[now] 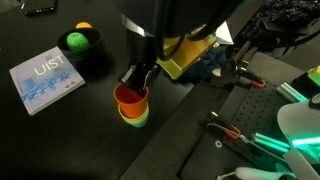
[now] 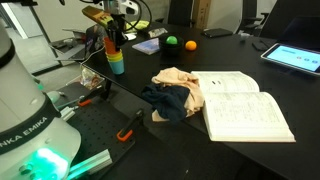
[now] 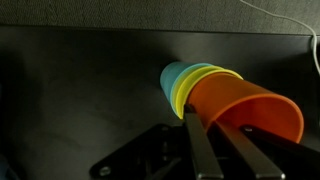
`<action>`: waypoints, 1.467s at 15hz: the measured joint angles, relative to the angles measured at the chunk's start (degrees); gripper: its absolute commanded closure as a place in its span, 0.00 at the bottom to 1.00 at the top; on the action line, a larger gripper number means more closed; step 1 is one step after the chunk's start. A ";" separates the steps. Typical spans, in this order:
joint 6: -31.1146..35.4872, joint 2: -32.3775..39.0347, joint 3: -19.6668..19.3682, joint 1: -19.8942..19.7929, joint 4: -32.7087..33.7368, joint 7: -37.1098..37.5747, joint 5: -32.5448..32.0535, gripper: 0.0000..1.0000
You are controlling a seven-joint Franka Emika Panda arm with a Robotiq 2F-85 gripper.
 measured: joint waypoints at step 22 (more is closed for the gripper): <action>0.84 0.61 -0.09 1.45 -1.01 0.06 -7.48 0.39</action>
